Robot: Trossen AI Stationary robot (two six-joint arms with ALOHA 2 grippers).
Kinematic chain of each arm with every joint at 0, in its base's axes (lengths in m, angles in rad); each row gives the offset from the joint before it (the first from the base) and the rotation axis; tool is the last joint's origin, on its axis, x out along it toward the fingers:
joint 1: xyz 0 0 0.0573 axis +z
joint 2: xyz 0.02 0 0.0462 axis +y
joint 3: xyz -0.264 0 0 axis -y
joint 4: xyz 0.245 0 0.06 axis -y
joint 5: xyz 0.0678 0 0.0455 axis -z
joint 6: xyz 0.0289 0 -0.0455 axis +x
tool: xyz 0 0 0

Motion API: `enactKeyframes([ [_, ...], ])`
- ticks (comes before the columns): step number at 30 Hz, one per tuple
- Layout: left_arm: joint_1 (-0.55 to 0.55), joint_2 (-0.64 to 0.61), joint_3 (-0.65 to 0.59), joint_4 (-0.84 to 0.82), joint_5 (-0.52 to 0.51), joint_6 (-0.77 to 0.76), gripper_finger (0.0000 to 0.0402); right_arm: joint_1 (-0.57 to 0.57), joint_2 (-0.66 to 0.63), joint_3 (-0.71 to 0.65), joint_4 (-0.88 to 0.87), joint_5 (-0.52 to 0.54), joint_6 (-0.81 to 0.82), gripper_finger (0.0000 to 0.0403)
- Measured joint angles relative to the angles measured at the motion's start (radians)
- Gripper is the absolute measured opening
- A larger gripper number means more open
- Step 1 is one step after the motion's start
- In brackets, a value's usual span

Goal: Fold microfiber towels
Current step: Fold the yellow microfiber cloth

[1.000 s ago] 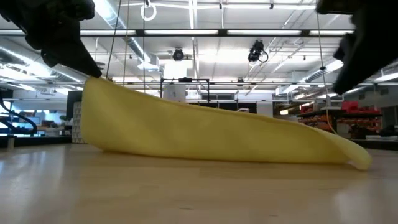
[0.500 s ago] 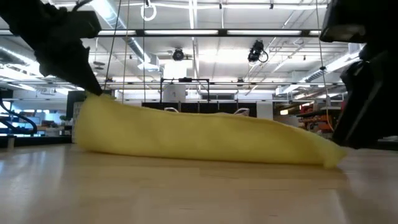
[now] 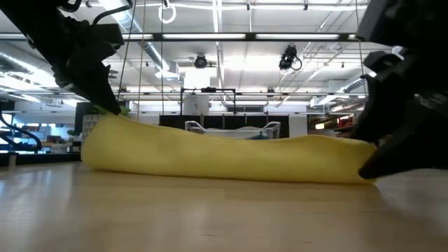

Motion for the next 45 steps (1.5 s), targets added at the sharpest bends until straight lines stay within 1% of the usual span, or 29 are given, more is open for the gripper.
enactKeyframes([
  [3, 0.0, 0.0, 0.0, 0.003, 0.003, 0.005, 0.0005, -0.004, -0.007, 0.0, -0.001, 0.059, -0.002, 0.0213],
  [6, 0.0, 0.0, 0.0, 0.007, 0.018, 0.005, 0.0003, -0.011, -0.022, 0.0, -0.004, 0.085, 0.01, 0.019],
  [10, -0.002, 0.0, 0.0, 0.007, 0.024, 0.005, 0.0006, -0.018, -0.031, 0.0, -0.005, 0.104, 0.017, 0.0135],
  [15, -0.009, 0.0, 0.0, 0.007, 0.029, 0.007, 0.0004, -0.033, -0.031, -0.02, -0.005, 0.058, 0.045, 0.0051],
  [19, -0.029, 0.0, 0.0, 0.006, 0.029, 0.006, 0.0006, -0.034, -0.031, -0.027, -0.012, 0.059, 0.06, 0.0013],
  [23, -0.035, -0.003, 0.0, 0.005, 0.024, 0.013, 0.0003, -0.063, -0.076, -0.029, -0.067, 0.06, 0.1, 0.0007],
  [25, -0.03, -0.009, 0.0, -0.002, 0.0, 0.032, 0.0004, -0.09, -0.122, -0.029, -0.112, 0.062, 0.126, 0.0008],
  [28, -0.008, -0.01, 0.0, -0.037, -0.037, 0.043, 0.0004, -0.146, -0.2, -0.04, -0.183, 0.035, 0.151, 0.0006],
  [33, 0.046, -0.01, 0.0, -0.121, -0.122, 0.044, 0.0004, -0.249, -0.339, -0.149, -0.181, 0.031, 0.123, 0.0009],
  [36, 0.084, -0.01, 0.0, -0.155, -0.162, 0.044, 0.0003, -0.317, -0.418, -0.235, -0.109, 0.032, 0.074, 0.001],
  [40, 0.147, -0.004, 0.0, -0.139, -0.171, 0.117, 0.0004, -0.407, -0.498, -0.356, 0.112, -0.001, -0.068, 0.0009],
  [42, 0.176, 0.001, 0.0, -0.122, -0.169, 0.164, 0.0004, -0.452, -0.518, -0.404, 0.213, -0.029, -0.14, 0.001],
  [45, 0.214, 0.014, 0.0, -0.089, -0.17, 0.217, 0.0003, -0.508, -0.53, -0.441, 0.289, -0.046, -0.208, 0.001],
])
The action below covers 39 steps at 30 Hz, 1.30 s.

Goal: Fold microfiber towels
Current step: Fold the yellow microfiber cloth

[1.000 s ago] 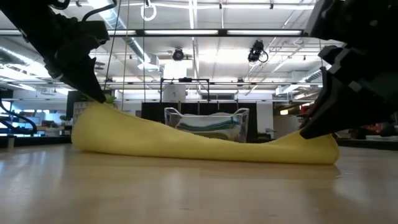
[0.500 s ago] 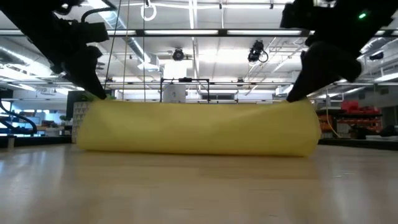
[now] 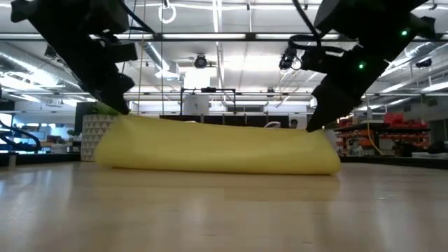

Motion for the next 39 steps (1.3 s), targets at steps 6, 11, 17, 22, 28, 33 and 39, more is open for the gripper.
enactKeyframes([
  [6, 0.066, 0.057, -0.001, 0.102, 0.008, 0.137, 0.0003, -0.058, -0.001, -0.014, 0.012, -0.02, -0.039, 0.0009],
  [11, 0.136, 0.099, -0.001, 0.193, 0.034, 0.27, 0.0002, -0.074, 0.0, -0.014, 0.019, -0.027, -0.047, 0.0009],
  [17, 0.215, 0.124, -0.024, 0.376, 0.14, 0.443, 0.0001, -0.103, 0.017, -0.014, 0.035, -0.024, -0.062, 0.0009],
  [22, 0.293, 0.123, -0.165, 0.63, 0.244, 0.492, 0.0001, -0.133, 0.04, -0.026, 0.039, -0.008, -0.072, 0.0009],
  [28, 0.342, 0.123, -0.246, 0.772, 0.243, 0.497, 0.0008, -0.162, 0.039, -0.028, 0.052, -0.005, -0.083, 0.0009],
  [33, 0.361, 0.122, -0.242, 0.793, 0.24, 0.561, 0.0055, -0.201, 0.039, -0.028, 0.071, -0.029, -0.09, 0.0037],
  [39, 0.383, 0.06, -0.211, 0.785, 0.242, 0.663, 0.0144, -0.222, -0.003, -0.002, 0.019, -0.029, -0.089, 0.0154],
])
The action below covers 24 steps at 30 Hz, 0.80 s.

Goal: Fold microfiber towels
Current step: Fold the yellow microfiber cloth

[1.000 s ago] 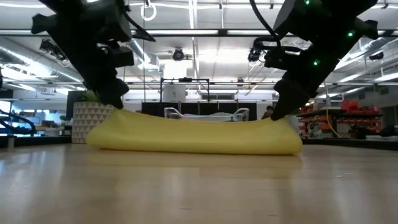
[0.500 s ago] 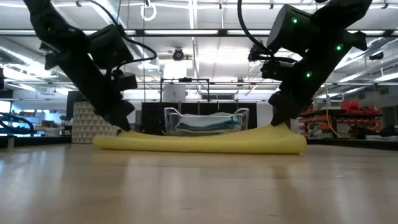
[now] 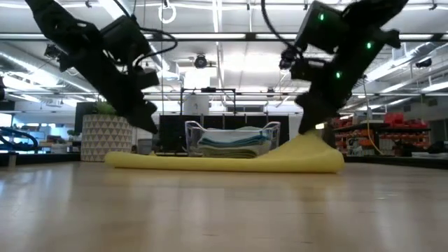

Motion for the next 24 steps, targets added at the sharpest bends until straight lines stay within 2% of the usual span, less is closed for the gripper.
enactKeyframes([
  [3, 0.022, -0.062, 0.006, -0.014, 0.041, 0.039, 0.0181, 0.009, -0.061, 0.036, -0.06, 0.002, 0.028, 0.0208],
  [5, 0.044, -0.1, 0.005, -0.028, 0.144, 0.081, 0.019, 0.03, -0.107, 0.05, -0.049, -0.009, 0.063, 0.023],
  [7, 0.067, -0.122, -0.006, -0.021, 0.27, 0.113, 0.0185, 0.058, -0.139, 0.05, -0.015, -0.049, 0.09, 0.0233],
  [10, 0.1, -0.127, -0.018, -0.006, 0.404, 0.152, 0.0153, 0.118, -0.147, 0.05, 0.023, -0.078, 0.129, 0.0202],
  [14, 0.15, -0.118, -0.025, 0.001, 0.429, 0.219, 0.0081, 0.178, -0.105, 0.05, 0.067, -0.081, 0.196, 0.0113],
  [18, 0.206, -0.1, -0.026, 0.028, 0.452, 0.302, 0.0012, 0.184, 0.012, 0.05, 0.176, -0.086, 0.259, 0.0018],
  [20, 0.233, -0.081, -0.026, 0.048, 0.48, 0.315, 0.0011, 0.179, 0.085, 0.05, 0.227, -0.099, 0.282, 0.0011],
  [24, 0.261, -0.056, -0.026, 0.052, 0.509, 0.33, 0.002, 0.168, 0.186, 0.05, 0.265, -0.147, 0.336, 0.0022],
])
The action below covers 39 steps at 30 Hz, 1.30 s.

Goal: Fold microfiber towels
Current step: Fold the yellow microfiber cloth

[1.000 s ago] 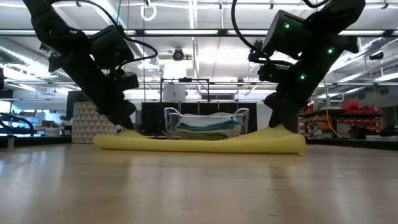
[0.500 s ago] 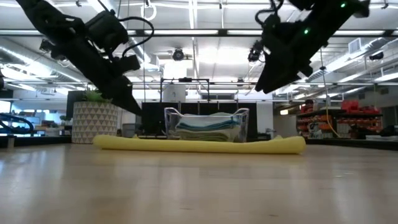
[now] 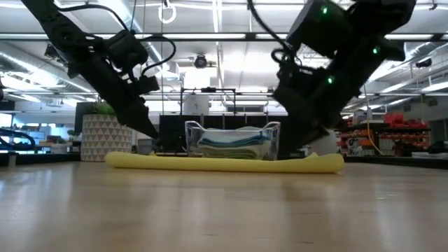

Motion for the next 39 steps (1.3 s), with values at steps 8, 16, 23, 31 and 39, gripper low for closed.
enactKeyframes([
  [8, -0.002, 0.003, 0.0, 0.009, 0.054, 0.035, 0.0013, 0.028, 0.056, 0.003, -0.026, -0.232, -0.085, 0.0008],
  [16, -0.002, 0.003, 0.0, 0.007, 0.122, 0.052, 0.0009, 0.087, -0.131, -0.043, -0.367, -0.324, -0.181, 0.0004],
  [23, -0.035, 0.003, 0.0, -0.025, 0.313, -0.114, 0.0049, 0.124, -0.427, -0.138, -0.35, -0.298, -0.154, 0.0017],
  [31, -0.09, 0.025, 0.001, -0.068, 0.382, -0.27, 0.0188, 0.167, -0.537, -0.165, -0.279, -0.171, -0.18, 0.001],
  [39, -0.096, 0.183, -0.001, 0.075, 0.382, -0.32, 0.0194, 0.167, -0.485, -0.165, -0.267, -0.152, -0.204, 0.0012],
])
